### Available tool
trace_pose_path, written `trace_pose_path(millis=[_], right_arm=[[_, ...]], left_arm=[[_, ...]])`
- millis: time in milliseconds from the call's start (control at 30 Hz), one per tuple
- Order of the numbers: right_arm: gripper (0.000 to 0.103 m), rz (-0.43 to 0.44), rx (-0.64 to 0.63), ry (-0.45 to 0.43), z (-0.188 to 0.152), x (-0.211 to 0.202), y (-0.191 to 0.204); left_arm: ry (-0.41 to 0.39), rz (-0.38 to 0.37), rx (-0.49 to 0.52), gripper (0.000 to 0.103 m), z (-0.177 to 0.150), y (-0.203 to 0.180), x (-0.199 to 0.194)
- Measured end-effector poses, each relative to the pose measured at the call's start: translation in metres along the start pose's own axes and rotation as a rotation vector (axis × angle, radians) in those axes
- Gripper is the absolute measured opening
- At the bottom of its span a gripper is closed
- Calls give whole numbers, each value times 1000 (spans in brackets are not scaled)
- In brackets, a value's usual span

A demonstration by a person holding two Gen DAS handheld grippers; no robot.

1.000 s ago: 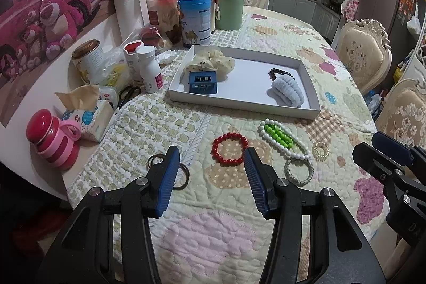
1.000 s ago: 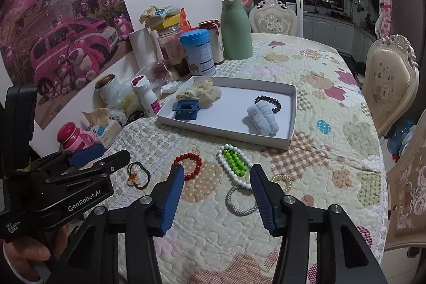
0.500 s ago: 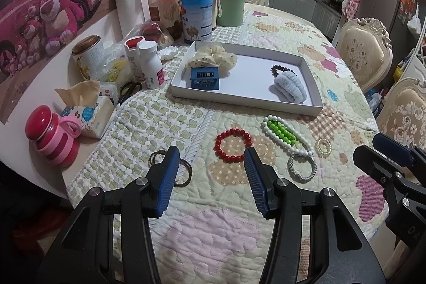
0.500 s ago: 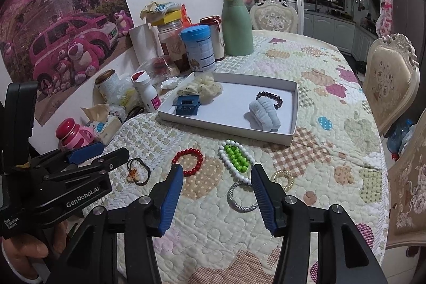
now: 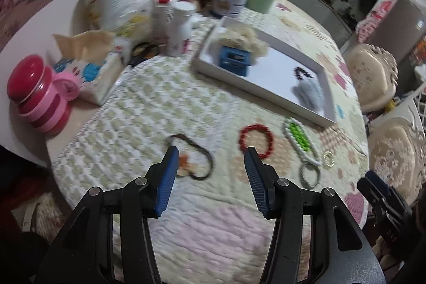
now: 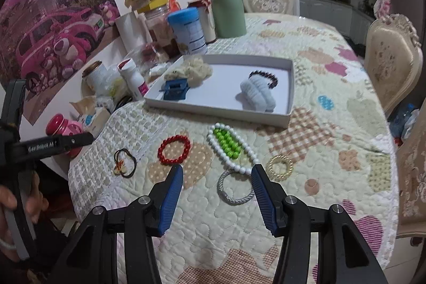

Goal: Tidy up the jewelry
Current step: 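Withdraw both tools from the tray toward the remaining jewelry, then grasp the black hair ties with the left tool while the right grasps the red bead bracelet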

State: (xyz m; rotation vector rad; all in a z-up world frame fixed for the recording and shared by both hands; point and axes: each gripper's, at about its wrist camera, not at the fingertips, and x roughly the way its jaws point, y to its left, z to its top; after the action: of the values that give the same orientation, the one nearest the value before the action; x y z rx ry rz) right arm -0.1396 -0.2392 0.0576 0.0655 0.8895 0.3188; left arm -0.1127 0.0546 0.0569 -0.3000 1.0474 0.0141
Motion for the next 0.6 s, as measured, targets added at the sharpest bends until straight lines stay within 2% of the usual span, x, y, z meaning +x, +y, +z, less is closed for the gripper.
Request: trace_pose_path(millis=[200,367,600], right_arm=[[51,61,-17,63,-2,37,10],[51,97,-56,102,7,72,25],[51,101,-107,146,24,123,41]], left_arm=[[87,36,-24,51,-5,27,29],[127,82,-33,51,-4,42,57],[172,133,50,51,1,42,88]])
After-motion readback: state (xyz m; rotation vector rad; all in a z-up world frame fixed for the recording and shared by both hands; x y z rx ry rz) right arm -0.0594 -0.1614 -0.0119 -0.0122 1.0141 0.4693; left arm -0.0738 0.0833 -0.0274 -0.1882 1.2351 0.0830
